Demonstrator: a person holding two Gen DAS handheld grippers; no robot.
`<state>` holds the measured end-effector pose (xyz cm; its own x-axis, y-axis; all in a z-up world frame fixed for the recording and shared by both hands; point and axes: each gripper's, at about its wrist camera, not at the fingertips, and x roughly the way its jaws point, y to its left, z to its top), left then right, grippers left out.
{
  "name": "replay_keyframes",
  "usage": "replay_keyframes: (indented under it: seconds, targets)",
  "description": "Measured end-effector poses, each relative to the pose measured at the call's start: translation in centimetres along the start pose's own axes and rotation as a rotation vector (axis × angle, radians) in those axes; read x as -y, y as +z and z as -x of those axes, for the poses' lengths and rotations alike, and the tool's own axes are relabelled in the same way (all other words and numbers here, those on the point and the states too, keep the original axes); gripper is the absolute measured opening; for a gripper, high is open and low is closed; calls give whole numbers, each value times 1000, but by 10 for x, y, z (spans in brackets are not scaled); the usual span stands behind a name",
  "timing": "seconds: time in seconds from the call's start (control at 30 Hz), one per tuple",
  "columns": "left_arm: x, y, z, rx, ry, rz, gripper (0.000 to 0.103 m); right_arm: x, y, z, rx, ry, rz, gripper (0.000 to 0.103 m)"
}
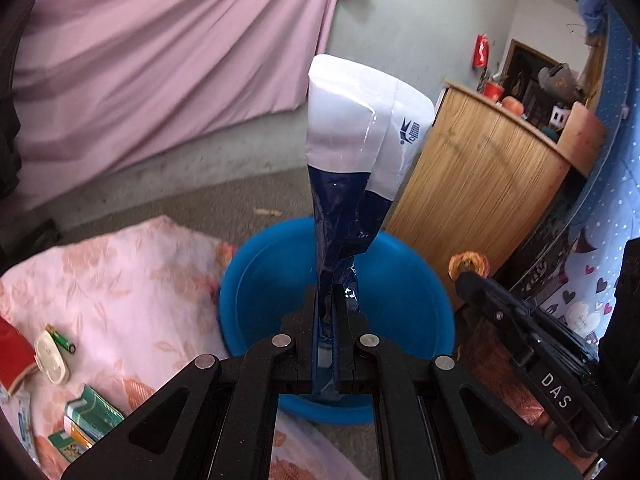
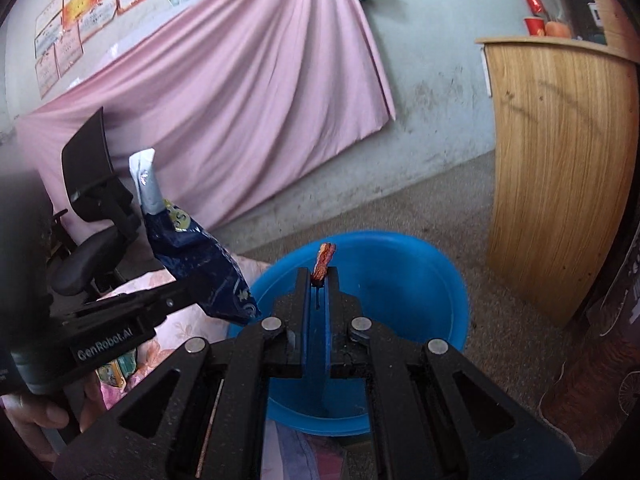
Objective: Collect trash
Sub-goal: 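Open both grippers over the blue basin to drop the items, then move both tools back over the bed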
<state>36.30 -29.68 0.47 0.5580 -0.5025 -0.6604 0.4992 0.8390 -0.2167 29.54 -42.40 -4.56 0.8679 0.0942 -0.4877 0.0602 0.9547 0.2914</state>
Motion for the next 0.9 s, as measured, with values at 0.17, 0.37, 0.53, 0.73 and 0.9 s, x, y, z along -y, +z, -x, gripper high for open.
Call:
replay_keyframes:
  seconds: [0.17, 0.37, 0.53, 0.73, 0.9]
  targets:
    - [0, 1, -6, -37, 18, 20, 22, -1, -2, -10, -30, -13, 0, 32]
    - [-17, -5, 7, -15, 26, 56, 33, -1, 0, -7, -26, -23, -1, 34]
    - [-29, -14, 29, 66, 59, 64, 37, -5, 5, 0, 11, -13, -3, 45]
    - [-47, -22, 78, 217, 103, 79, 48, -24, 13, 16, 98, 32, 18, 61]
    - [-72, -28, 123, 306, 148, 95, 55, -51, 12, 30, 191, 101, 58, 85]
